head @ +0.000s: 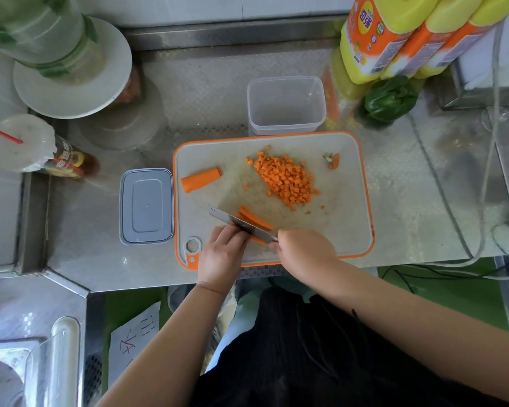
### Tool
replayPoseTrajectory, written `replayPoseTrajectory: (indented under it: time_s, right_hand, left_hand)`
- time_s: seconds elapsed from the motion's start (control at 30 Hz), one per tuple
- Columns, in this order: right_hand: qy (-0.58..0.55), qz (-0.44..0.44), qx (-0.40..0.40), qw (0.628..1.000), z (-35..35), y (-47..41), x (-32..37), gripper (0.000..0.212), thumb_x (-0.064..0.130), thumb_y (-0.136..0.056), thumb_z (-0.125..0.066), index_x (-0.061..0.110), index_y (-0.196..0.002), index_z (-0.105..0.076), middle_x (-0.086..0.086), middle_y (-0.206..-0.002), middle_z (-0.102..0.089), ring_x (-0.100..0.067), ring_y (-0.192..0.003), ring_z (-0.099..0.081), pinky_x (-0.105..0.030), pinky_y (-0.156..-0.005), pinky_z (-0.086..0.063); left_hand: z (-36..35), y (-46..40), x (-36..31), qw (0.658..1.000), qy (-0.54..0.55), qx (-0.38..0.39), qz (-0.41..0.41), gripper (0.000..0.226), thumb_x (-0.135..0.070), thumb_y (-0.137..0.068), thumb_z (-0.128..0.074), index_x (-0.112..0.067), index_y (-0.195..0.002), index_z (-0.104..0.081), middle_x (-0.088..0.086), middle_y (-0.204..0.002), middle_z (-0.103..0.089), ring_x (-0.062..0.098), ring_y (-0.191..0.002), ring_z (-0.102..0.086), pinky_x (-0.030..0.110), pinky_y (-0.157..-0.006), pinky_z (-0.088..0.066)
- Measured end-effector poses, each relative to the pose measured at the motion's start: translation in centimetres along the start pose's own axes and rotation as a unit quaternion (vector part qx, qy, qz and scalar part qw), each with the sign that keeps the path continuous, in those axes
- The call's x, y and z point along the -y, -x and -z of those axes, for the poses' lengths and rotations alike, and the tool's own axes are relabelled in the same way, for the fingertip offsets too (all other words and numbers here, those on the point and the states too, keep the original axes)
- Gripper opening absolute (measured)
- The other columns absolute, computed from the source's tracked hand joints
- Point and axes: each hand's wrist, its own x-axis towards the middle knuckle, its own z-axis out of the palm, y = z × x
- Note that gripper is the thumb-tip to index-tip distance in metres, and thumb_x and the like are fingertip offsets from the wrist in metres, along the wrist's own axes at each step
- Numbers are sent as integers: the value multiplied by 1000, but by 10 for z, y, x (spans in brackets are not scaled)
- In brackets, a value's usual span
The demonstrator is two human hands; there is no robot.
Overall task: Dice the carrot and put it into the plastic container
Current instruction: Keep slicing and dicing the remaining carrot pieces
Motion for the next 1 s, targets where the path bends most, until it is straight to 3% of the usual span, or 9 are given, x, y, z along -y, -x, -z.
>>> replayPoseTrajectory:
  time_s: [0.23,0.4,0.57,0.63,0.77,0.83,0.9,1.0]
  right_hand:
    - [20,-39,3,999,-10,-11,7,10,11,-95,-52,12,-103,-59,1,-66,-47,-25,-67,-54,-31,-57,-40]
    - [1,-46,-7,999,-19,-14,7,8,11,-94,-53,11,-101,-59,-2,-72,-54,-27,-67,-57,-31,-55,-42]
    - [20,-27,-28,999,-27,-11,6,13,18,-99,-47,6,-99,-54,-2,-64,-47,-27,-58,-51,-29,-45,-33]
    - [43,-19,-39,998,-31,-8,9,11,11,-97,-47,6,-106,-52,-1,-63,-45,-26,-55,-48,-28,-42,-26]
    - [58,-9,-34,998,-31,-3,14,21,0,-91,-47,8,-111,-47,-3,-71,-53,-24,-57,-48,-30,-46,-32]
    - [36,-13,-36,999,-29,-4,12,20,3,-92,-47,9,-111,-48,-5,-76,-59,-26,-60,-52,-32,-50,-38]
    - [-6,-22,-34,999,-25,-8,6,14,15,-96,-47,11,-110,-50,-5,-80,-60,-28,-66,-57,-34,-55,-42]
    - [-57,-37,-8,998,-14,-14,-2,22,35,-98,-45,15,-103,-52,-4,-84,-59,-28,-76,-58,-35,-64,-47]
  left_hand:
    - [-3,1,3,1000,3,-7,-7,10,-2,-79,-73,-7,-88,-73,5,-92,-67,23,-87,-55,38,-62,-56]
    - [-5,2,5,1000,12,-19,-12,11,-1,-79,-72,-8,-88,-72,5,-93,-67,23,-87,-55,38,-62,-56]
    - [-5,5,6,1000,10,-23,-12,8,-5,-84,-69,-7,-90,-73,5,-94,-67,23,-88,-56,38,-63,-56]
    - [-4,8,5,1000,9,-28,-8,9,-8,-86,-66,-8,-91,-73,5,-95,-67,23,-89,-56,37,-64,-56]
    - [-2,12,0,1000,12,-25,8,17,-14,-89,-58,-8,-94,-74,4,-99,-68,21,-90,-56,34,-64,-55]
    - [-2,12,0,1000,8,-23,10,17,-15,-89,-59,-8,-93,-74,4,-99,-68,22,-89,-57,34,-65,-55]
    - [-2,10,1,1000,0,-18,9,13,-14,-88,-62,-10,-92,-74,3,-98,-68,23,-88,-58,35,-67,-55]
    - [0,9,-1,1000,-18,-8,11,10,-14,-86,-65,-13,-91,-73,1,-97,-67,24,-85,-58,35,-66,-54]
